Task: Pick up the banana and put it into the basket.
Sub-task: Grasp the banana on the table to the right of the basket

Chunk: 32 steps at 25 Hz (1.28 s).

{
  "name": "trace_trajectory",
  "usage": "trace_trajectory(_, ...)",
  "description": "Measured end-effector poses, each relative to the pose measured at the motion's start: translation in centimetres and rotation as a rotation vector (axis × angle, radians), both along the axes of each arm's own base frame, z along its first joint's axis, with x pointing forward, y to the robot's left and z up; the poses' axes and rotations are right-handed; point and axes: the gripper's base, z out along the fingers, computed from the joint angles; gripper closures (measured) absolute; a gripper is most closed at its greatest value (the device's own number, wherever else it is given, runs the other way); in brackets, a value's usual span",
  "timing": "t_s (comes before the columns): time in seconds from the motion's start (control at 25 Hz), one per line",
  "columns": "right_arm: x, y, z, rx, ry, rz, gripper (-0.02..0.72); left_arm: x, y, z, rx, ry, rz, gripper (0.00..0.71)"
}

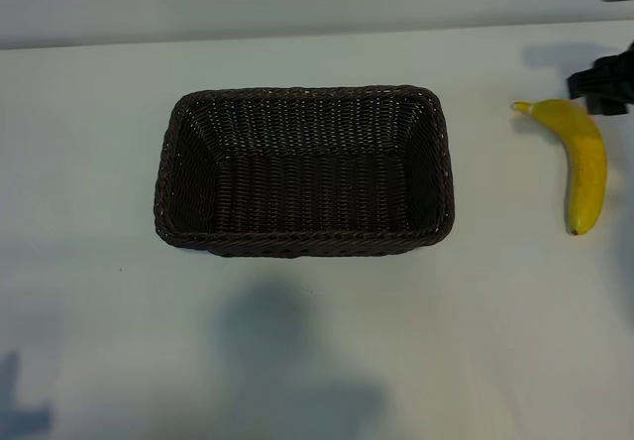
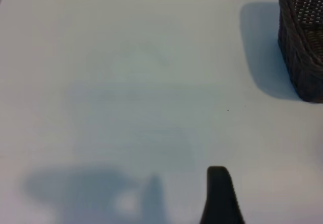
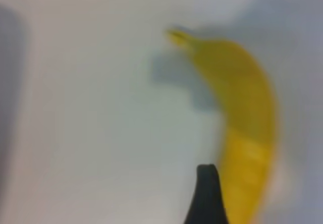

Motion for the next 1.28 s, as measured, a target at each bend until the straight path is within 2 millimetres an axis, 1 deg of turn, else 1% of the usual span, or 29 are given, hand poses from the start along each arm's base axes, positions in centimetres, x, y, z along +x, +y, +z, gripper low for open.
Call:
trace_trajectory(0.16,-0.1,-0.1,-0.2,-0.011,0.022,-0.006,0.134,0.0,0.0,0.0,0.000,0.000,0.000,0.203)
trace_trajectory(0.28,0.1,0.1,-0.9,-0.014,0.045,0.014,0.134,0.0,0.0,0.0,0.000,0.000,0.000,0.203)
trace_trajectory(0.6,0.9,0.8,-4.4,-0.020,0.123,0.040,0.134,0.0,0.0,0.0,0.000,0.000,0.000,0.203)
trace_trajectory(1.04,2.1,0.9,-7.2,-0.030,0.105,0.057,0.134,0.0,0.0,0.0,-0.001,0.000,0.000,0.203)
trace_trajectory(1.28,2.4,0.9,-9.1,-0.051,0.131,0.075,0.134,0.0,0.0,0.0,-0.001,0.000,0.000,0.203)
